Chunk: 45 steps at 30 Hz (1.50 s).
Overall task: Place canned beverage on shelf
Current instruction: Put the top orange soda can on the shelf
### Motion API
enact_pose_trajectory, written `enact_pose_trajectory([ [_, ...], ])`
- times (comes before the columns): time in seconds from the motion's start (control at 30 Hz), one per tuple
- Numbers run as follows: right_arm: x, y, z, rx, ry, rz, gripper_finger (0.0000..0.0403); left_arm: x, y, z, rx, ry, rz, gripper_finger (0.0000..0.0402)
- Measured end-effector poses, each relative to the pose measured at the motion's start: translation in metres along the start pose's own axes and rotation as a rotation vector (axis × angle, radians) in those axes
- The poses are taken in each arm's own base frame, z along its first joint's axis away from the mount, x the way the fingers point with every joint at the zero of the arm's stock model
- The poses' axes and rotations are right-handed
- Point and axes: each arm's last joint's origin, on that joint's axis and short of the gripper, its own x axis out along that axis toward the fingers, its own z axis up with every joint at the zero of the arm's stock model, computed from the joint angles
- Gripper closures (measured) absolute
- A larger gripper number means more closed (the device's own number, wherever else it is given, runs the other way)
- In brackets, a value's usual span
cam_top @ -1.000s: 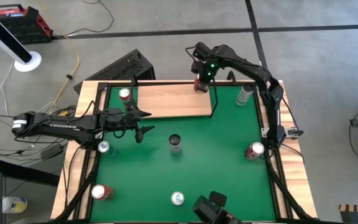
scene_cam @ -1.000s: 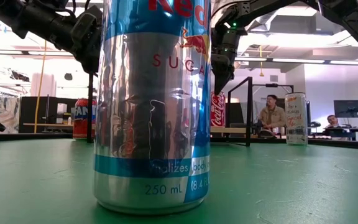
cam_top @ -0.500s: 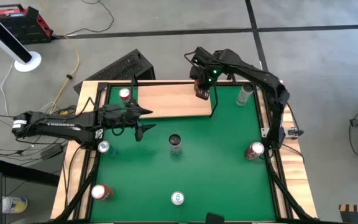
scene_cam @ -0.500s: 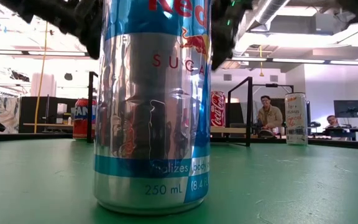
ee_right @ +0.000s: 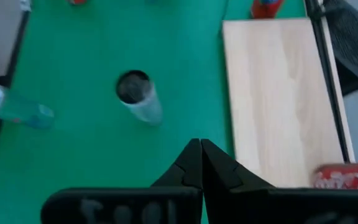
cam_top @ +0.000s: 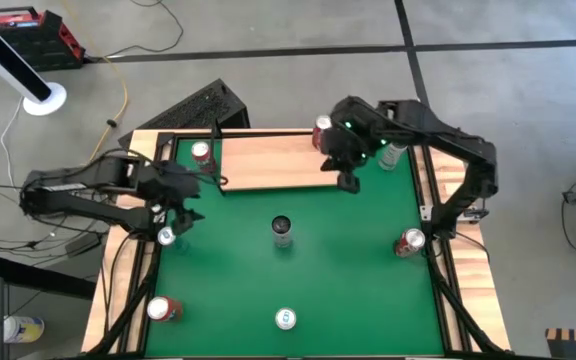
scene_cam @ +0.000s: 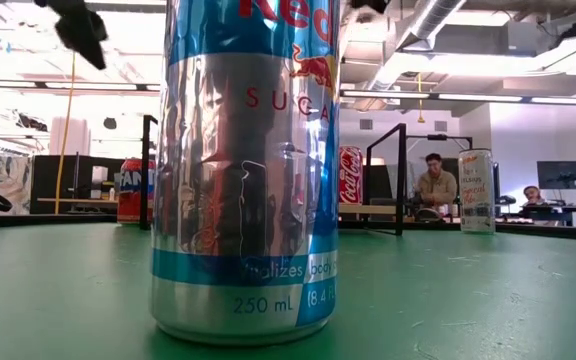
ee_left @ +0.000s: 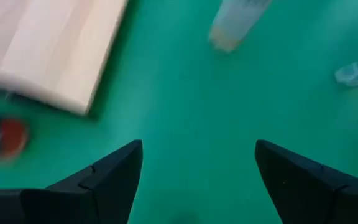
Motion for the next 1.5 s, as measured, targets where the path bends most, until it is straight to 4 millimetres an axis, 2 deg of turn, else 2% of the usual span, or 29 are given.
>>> enact_pose_trajectory([
  [0.17,-0.007,0.023,0.006,-0.008,-0.070,0.036,0.0367,-0.019,0.009,-0.004,-0.108,0.001,0.215,0.0104],
  [0.3,-0.003,0.042,0.009,0.016,-0.066,0.022,0.0375,-0.016,0.013,-0.003,-0.064,-0.012,0.284,0.0104],
  [0.53,-0.002,0.081,0.012,0.160,-0.101,-0.007,0.0375,0.022,-0.004,0.013,0.191,-0.174,-0.093,0.0104],
  [0.7,-0.004,0.111,0.007,0.251,-0.102,-0.077,0.0361,0.047,-0.011,0.017,0.313,-0.323,-0.222,0.0104],
  [0.83,-0.001,0.133,-0.001,0.217,-0.083,-0.110,0.0370,0.064,-0.015,0.022,0.301,-0.465,-0.279,0.0104],
  [0.93,0.005,0.141,-0.014,0.184,-0.032,-0.088,0.0384,0.075,-0.024,0.027,0.300,-0.527,-0.312,0.0104],
  [1.07,0.002,0.133,-0.039,0.192,-0.025,-0.079,0.0389,0.095,-0.040,0.038,0.327,-0.583,-0.330,0.0104],
  [1.27,-0.019,0.121,-0.095,0.199,-0.106,-0.013,0.0369,0.124,-0.062,0.059,0.292,-0.631,-0.276,0.0104],
  [1.4,-0.037,0.110,-0.131,0.198,-0.183,0.051,0.0364,0.136,-0.073,0.080,0.240,-0.633,-0.227,0.0104],
  [1.5,-0.045,0.103,-0.151,0.188,-0.239,0.095,0.0373,0.142,-0.081,0.097,0.232,-0.640,-0.210,0.0104],
])
